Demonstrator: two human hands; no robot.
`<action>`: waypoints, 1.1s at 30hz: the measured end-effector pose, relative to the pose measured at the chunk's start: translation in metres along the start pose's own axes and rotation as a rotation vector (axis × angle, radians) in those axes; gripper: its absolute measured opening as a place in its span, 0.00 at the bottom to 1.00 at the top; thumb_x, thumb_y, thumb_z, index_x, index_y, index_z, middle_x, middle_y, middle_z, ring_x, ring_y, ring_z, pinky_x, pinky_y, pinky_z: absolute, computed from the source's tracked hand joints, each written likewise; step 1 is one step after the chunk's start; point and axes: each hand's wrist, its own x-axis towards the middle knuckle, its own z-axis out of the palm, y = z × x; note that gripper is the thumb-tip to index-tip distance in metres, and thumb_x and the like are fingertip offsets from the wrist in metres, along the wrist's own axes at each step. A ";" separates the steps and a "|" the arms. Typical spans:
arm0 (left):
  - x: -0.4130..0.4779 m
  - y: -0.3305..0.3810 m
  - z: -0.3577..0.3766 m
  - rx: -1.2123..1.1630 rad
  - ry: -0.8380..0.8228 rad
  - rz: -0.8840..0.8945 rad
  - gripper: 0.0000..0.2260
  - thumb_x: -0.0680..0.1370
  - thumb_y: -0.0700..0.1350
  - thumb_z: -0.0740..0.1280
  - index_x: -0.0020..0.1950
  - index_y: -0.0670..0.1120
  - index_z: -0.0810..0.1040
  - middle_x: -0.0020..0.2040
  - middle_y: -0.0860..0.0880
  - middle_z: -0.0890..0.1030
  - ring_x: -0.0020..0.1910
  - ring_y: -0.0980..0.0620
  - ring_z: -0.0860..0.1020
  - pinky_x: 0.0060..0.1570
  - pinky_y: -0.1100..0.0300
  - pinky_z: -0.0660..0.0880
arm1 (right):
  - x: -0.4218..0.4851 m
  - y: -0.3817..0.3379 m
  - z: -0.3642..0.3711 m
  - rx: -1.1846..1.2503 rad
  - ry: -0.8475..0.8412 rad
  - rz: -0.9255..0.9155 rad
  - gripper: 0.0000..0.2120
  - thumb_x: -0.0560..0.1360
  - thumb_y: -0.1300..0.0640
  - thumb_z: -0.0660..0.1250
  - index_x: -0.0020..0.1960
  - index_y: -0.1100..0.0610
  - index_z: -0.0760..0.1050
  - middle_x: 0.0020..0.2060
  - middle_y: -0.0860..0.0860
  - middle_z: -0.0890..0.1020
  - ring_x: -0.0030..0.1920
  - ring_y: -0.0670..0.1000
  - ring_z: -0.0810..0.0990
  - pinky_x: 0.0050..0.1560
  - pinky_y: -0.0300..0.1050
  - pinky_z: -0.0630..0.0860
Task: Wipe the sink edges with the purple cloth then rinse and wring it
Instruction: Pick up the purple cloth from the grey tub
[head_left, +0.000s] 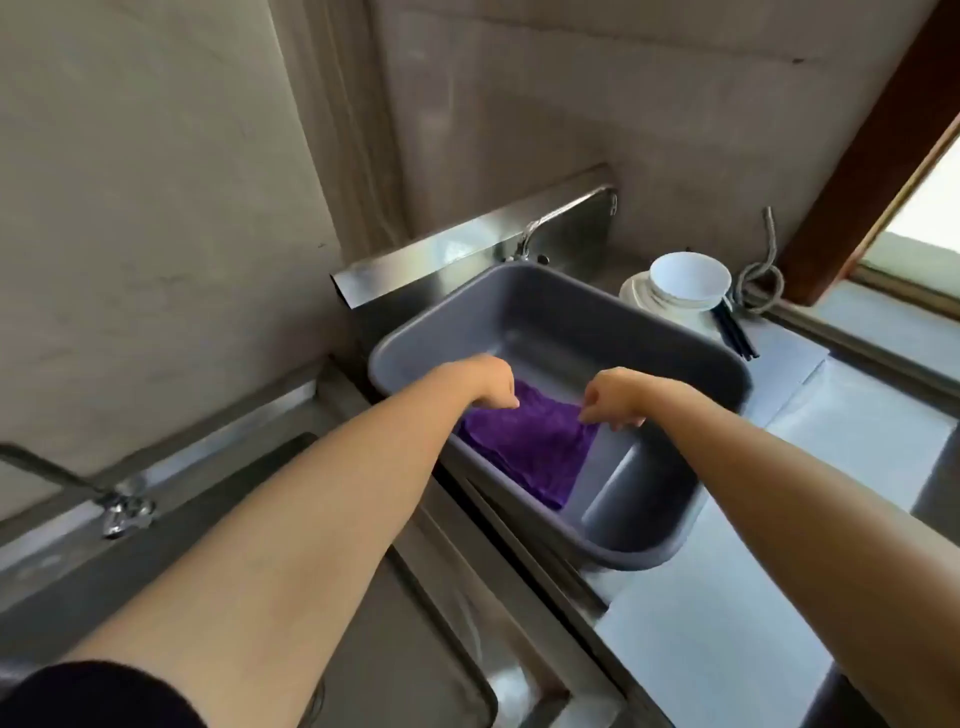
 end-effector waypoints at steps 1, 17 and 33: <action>0.008 0.001 0.003 0.009 -0.011 -0.003 0.16 0.78 0.49 0.59 0.60 0.43 0.78 0.53 0.43 0.81 0.40 0.46 0.77 0.42 0.62 0.71 | 0.010 0.003 0.005 -0.036 0.013 -0.007 0.16 0.76 0.52 0.62 0.54 0.63 0.79 0.43 0.58 0.82 0.36 0.53 0.79 0.33 0.33 0.75; 0.075 -0.004 0.033 0.169 0.142 -0.085 0.18 0.76 0.40 0.61 0.66 0.47 0.72 0.65 0.44 0.70 0.66 0.44 0.68 0.63 0.52 0.68 | 0.067 0.008 0.043 -0.041 0.197 0.149 0.05 0.72 0.64 0.61 0.46 0.61 0.74 0.43 0.55 0.75 0.46 0.59 0.78 0.40 0.45 0.71; 0.015 -0.030 -0.030 -0.669 0.437 -0.052 0.11 0.73 0.44 0.70 0.47 0.37 0.78 0.43 0.38 0.78 0.46 0.41 0.78 0.52 0.47 0.78 | 0.039 -0.001 -0.024 0.735 0.482 -0.011 0.10 0.72 0.59 0.68 0.50 0.64 0.79 0.40 0.55 0.80 0.42 0.54 0.77 0.49 0.50 0.76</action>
